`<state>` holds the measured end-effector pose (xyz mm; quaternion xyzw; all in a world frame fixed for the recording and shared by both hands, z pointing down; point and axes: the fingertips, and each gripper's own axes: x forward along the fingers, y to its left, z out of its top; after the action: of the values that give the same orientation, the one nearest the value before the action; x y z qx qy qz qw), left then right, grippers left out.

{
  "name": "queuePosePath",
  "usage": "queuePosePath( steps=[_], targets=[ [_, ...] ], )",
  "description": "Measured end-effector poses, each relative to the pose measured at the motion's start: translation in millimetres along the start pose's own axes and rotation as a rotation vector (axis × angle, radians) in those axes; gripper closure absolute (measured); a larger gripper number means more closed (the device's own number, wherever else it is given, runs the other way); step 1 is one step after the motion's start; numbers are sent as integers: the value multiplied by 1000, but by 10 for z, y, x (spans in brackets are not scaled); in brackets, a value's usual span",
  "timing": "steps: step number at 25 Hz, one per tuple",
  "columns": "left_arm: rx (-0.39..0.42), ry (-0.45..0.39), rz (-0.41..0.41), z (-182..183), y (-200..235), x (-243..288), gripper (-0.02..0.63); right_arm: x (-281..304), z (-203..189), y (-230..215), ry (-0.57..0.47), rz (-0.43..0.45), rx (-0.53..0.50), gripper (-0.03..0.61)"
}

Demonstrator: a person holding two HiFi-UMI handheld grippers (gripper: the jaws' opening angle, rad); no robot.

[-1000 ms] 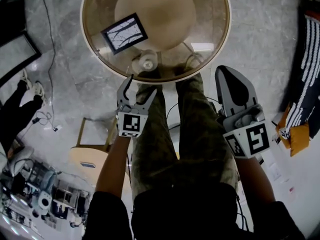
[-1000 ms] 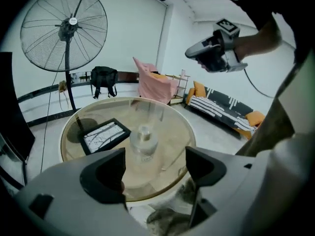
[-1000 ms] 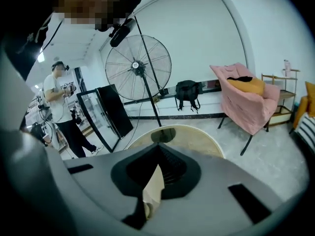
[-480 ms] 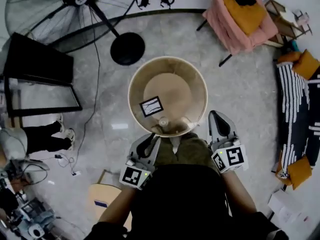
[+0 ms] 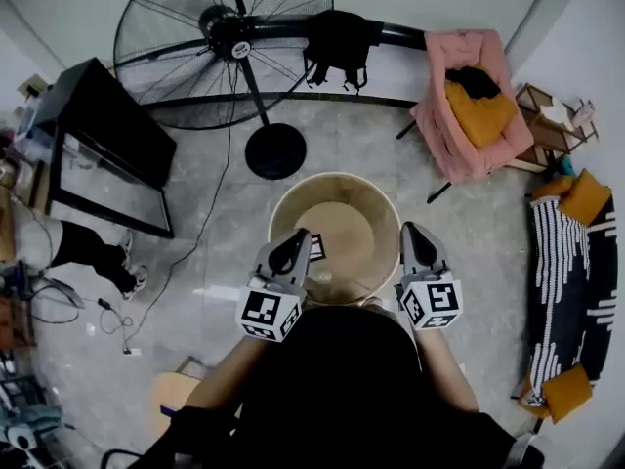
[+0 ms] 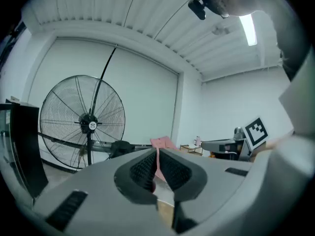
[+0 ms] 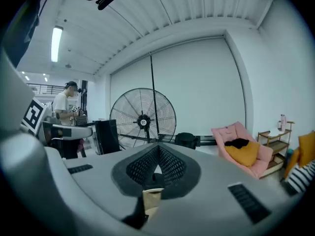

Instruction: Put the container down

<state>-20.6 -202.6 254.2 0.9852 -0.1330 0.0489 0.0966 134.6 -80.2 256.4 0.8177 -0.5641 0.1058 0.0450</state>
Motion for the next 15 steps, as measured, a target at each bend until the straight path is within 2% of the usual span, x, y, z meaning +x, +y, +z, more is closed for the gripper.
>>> queuePosePath(
  steps=[6, 10, 15],
  targets=[
    [11, -75, 65, 229, 232, -251, 580, 134, 278, 119, -37, 3, -67, 557],
    [-17, -158, 64, 356, 291, -510, 583, 116, 281, 292, -33, -2, -75, 557],
    [-25, -150, 82, 284, 520, -731, 583, 116, 207, 596, -17, -4, -113, 557]
  ],
)
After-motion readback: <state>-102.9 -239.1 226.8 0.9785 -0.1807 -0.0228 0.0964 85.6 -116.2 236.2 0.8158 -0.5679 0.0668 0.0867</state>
